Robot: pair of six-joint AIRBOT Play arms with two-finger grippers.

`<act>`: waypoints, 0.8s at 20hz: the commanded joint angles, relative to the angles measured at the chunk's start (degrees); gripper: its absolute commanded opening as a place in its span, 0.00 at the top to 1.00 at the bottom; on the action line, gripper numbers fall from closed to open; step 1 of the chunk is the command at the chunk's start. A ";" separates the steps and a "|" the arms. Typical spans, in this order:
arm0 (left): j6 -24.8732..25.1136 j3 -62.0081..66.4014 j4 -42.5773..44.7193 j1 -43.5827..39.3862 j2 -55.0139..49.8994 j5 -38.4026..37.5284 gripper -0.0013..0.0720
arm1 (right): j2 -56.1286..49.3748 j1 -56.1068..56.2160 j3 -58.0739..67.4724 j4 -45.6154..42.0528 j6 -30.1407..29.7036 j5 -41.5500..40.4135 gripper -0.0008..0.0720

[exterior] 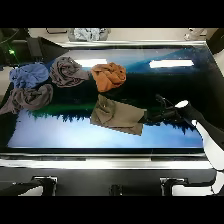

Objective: Fold the shirts.

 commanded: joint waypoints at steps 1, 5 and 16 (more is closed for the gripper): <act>0.59 -0.02 -3.06 0.02 0.04 -0.17 0.94 | 0.59 0.07 -0.28 12.74 -12.09 -0.09 0.93; 0.61 -0.02 -3.06 0.02 0.04 -0.15 0.94 | 1.86 -0.24 15.23 9.51 -8.20 7.63 0.93; 0.59 -0.02 -3.06 0.02 0.04 -0.17 0.94 | 0.72 -28.37 40.72 -6.03 2.78 16.83 0.93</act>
